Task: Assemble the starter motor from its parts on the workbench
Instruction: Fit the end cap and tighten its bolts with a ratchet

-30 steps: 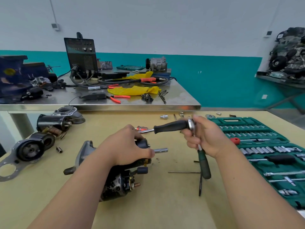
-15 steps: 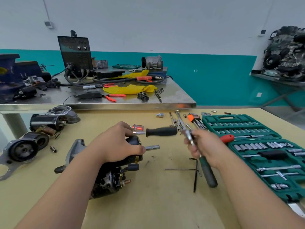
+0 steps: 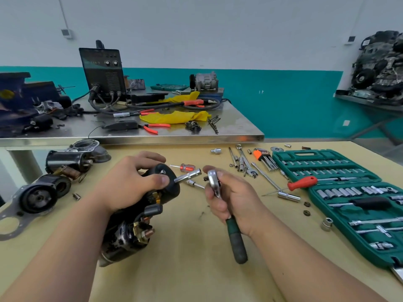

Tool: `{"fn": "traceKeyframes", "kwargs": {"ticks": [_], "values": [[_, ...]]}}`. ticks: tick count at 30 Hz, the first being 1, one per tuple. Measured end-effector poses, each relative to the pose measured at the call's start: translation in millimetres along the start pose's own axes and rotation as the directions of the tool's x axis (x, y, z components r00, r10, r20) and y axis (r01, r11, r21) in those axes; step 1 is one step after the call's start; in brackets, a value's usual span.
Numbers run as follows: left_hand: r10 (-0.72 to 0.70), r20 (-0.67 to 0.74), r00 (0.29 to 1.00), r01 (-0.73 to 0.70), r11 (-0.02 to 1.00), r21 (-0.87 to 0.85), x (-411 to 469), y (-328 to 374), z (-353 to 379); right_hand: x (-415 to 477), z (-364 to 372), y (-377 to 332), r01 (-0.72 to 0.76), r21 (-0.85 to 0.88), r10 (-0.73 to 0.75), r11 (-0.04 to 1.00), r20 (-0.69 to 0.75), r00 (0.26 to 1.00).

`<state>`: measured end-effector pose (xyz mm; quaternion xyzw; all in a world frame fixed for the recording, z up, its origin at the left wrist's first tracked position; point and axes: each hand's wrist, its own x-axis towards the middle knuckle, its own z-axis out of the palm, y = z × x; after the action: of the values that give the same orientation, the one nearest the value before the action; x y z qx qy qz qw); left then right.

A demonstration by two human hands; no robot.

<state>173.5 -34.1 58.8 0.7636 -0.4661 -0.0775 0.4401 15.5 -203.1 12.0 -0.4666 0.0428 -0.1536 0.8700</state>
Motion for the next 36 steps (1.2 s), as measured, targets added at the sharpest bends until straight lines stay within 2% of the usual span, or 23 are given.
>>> {"fn": "traceKeyframes", "kwargs": {"ticks": [4,14,20,26,29,34,36], "values": [[0.020,0.022,1.000,-0.020,0.999,-0.030,-3,1,-1,6,15,2,0.047,0.051,-0.053,0.998,0.117,0.992],[0.039,0.020,0.999,-0.038,0.998,-0.043,-5,2,-1,9,11,-2,0.083,-0.006,-0.082,0.996,0.109,0.991],[0.029,0.021,0.999,-0.028,0.998,-0.055,-4,3,-1,9,10,-15,0.151,-0.222,-0.114,0.963,0.173,0.978],[0.025,0.025,0.999,-0.023,0.998,-0.066,-4,3,-2,13,12,-33,0.179,-0.449,-0.056,0.876,0.272,0.961],[0.030,0.025,0.999,-0.029,0.998,-0.056,-5,3,-2,12,11,-27,0.151,-0.448,-0.059,0.881,0.213,0.975],[0.017,0.000,1.000,-0.017,0.999,-0.051,-3,0,-1,3,24,-9,-0.006,-0.306,-0.009,0.952,-0.048,0.999],[0.015,0.013,1.000,-0.015,0.999,-0.032,-3,1,2,-2,30,-9,-0.034,-0.432,-0.016,0.901,-0.112,0.994]]}}
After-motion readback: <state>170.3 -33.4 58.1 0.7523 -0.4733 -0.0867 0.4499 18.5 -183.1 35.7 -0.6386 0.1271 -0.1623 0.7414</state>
